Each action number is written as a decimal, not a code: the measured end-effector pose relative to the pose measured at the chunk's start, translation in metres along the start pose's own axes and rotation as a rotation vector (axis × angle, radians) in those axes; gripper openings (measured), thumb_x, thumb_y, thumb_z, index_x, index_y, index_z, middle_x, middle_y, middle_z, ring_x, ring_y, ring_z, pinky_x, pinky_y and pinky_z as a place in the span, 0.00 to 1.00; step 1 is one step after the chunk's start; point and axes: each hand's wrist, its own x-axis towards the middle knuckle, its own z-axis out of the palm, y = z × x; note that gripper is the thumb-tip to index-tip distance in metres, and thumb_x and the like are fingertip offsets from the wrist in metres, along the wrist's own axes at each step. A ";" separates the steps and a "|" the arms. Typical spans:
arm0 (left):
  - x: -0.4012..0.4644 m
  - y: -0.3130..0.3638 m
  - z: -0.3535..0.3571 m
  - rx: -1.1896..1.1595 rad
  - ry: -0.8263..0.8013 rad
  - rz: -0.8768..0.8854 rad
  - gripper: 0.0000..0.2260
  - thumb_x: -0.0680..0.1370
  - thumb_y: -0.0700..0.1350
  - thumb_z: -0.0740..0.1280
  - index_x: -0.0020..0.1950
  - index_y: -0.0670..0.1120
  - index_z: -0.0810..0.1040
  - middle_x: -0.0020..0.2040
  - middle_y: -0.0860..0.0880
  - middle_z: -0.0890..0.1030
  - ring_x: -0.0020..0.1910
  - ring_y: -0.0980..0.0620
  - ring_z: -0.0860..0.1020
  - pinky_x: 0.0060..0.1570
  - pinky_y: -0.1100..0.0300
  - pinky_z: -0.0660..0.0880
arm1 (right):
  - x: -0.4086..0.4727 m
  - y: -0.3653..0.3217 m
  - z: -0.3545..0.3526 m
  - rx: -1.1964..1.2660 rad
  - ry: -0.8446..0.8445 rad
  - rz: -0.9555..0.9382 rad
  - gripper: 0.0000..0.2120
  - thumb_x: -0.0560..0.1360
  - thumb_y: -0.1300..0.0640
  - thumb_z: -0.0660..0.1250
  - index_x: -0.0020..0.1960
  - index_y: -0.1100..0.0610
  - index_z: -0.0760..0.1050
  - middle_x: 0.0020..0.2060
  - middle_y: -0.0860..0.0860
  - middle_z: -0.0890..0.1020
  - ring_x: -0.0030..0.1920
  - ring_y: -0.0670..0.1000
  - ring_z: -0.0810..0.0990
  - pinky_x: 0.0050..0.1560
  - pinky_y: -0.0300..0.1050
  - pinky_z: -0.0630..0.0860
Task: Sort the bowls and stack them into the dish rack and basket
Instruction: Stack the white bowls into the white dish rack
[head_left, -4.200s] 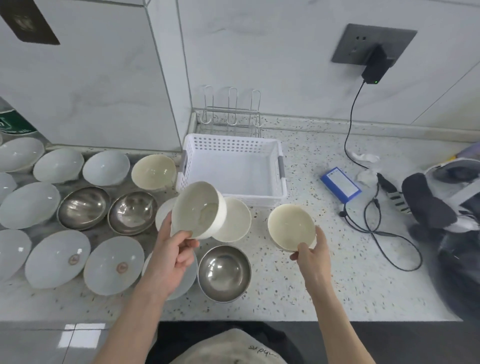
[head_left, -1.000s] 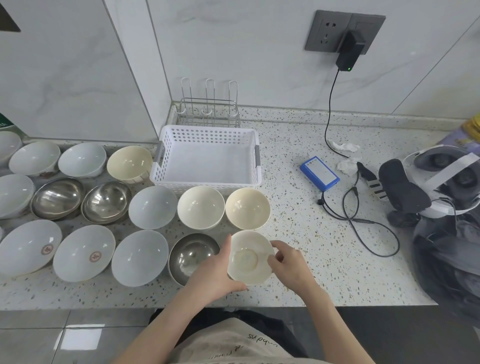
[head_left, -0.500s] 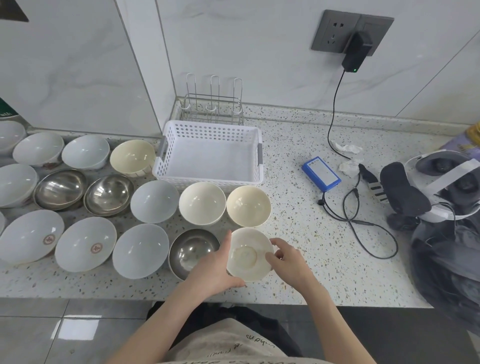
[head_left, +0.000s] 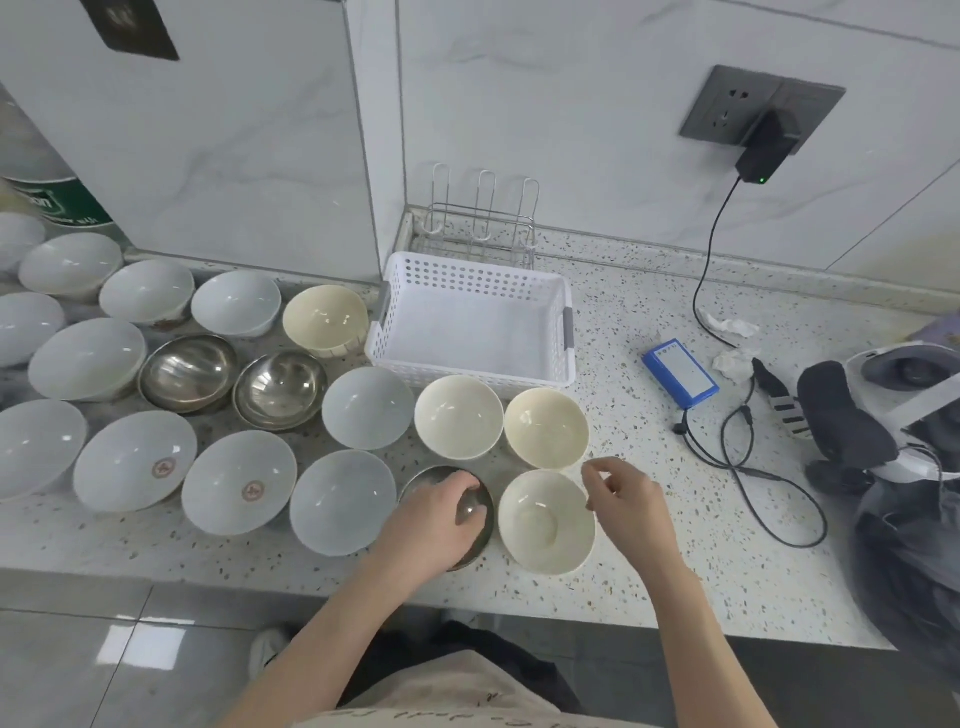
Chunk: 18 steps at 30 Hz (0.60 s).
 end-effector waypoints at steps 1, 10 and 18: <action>-0.002 -0.009 -0.008 0.012 0.010 -0.005 0.14 0.81 0.54 0.61 0.64 0.52 0.74 0.41 0.57 0.73 0.37 0.58 0.73 0.36 0.64 0.67 | -0.001 -0.011 0.005 0.006 0.012 -0.013 0.07 0.78 0.48 0.61 0.47 0.43 0.78 0.33 0.52 0.82 0.31 0.48 0.75 0.33 0.43 0.71; -0.058 -0.157 -0.091 -0.090 0.109 -0.141 0.07 0.81 0.52 0.63 0.54 0.51 0.77 0.43 0.57 0.78 0.39 0.59 0.75 0.34 0.68 0.67 | -0.033 -0.139 0.131 -0.029 -0.098 -0.190 0.07 0.79 0.52 0.62 0.50 0.46 0.79 0.32 0.44 0.82 0.38 0.47 0.81 0.41 0.45 0.76; -0.144 -0.316 -0.165 -0.481 0.229 -0.328 0.04 0.80 0.50 0.66 0.45 0.58 0.77 0.38 0.54 0.84 0.35 0.57 0.82 0.39 0.59 0.78 | -0.103 -0.255 0.295 0.010 -0.334 -0.300 0.10 0.79 0.51 0.61 0.50 0.49 0.81 0.33 0.44 0.83 0.33 0.38 0.78 0.32 0.30 0.69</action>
